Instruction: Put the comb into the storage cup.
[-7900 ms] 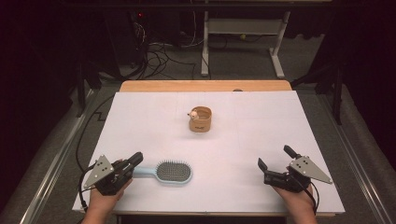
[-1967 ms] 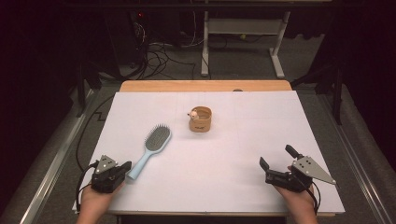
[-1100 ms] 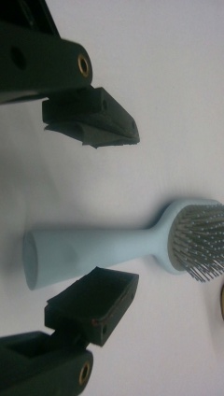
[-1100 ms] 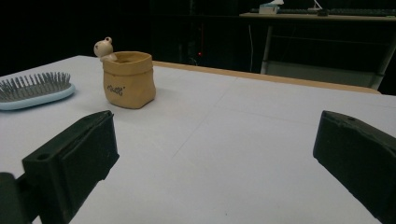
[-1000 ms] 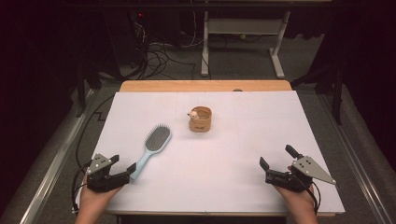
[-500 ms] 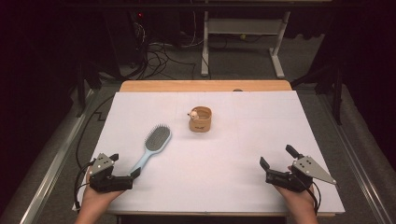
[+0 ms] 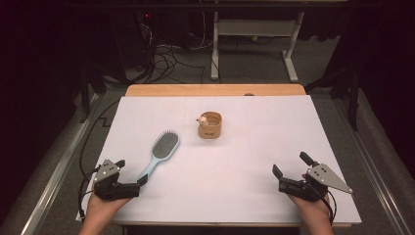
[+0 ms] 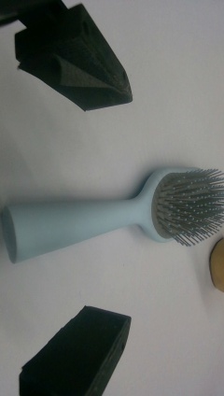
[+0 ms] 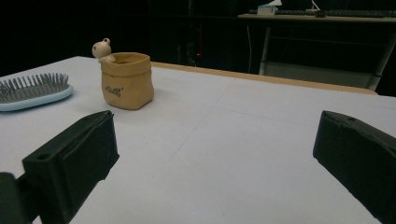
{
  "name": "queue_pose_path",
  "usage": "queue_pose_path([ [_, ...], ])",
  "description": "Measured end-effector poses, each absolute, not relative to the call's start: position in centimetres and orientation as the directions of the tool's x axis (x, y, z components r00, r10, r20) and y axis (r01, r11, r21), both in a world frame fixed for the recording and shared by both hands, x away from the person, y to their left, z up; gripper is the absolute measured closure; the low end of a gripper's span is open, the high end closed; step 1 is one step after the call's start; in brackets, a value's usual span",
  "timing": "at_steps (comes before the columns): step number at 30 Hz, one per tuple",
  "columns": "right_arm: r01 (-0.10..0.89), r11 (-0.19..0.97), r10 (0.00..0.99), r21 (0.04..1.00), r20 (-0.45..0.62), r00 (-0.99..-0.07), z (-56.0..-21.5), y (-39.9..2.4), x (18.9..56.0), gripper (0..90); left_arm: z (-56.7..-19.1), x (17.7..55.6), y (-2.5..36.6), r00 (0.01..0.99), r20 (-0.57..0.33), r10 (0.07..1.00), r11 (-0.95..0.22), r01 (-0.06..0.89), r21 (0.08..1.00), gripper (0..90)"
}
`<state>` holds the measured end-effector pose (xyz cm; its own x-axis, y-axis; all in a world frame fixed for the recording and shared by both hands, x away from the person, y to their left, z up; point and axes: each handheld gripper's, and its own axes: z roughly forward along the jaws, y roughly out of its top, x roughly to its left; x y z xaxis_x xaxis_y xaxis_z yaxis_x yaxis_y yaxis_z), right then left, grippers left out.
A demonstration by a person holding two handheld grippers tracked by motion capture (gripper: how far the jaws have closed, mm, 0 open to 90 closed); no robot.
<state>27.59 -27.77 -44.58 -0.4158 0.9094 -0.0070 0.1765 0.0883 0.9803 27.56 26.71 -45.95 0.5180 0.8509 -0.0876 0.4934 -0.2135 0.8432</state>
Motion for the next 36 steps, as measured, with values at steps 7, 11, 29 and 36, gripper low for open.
queue_pose_path([
  [7, 0.176, 0.086, 0.91, 0.981, -0.006, -0.416, -44.6, -27.9, 27.6, 0.5, -45.0, 28.5, 25.6, 0.518, -0.072, 0.852, -0.23, 0.496, 0.837, 0.9],
  [11, 0.174, 0.084, 0.91, 0.981, -0.004, -0.415, -44.5, -28.0, 27.6, 0.5, -44.5, 29.4, 25.0, 0.515, -0.065, 0.855, -0.236, 0.496, 0.836, 0.6],
  [29, 0.172, 0.084, 0.91, 0.982, -0.005, -0.414, -44.5, -28.1, 27.6, 0.5, -43.7, 34.4, 23.0, 0.491, -0.075, 0.868, -0.257, 0.573, 0.778, 0.6],
  [36, 0.173, 0.082, 0.911, 0.981, -0.003, -0.413, -44.5, -28.1, 27.7, 0.5, -44.0, 36.2, 21.9, 0.494, -0.068, 0.867, -0.288, 0.607, 0.74, 0.7],
])
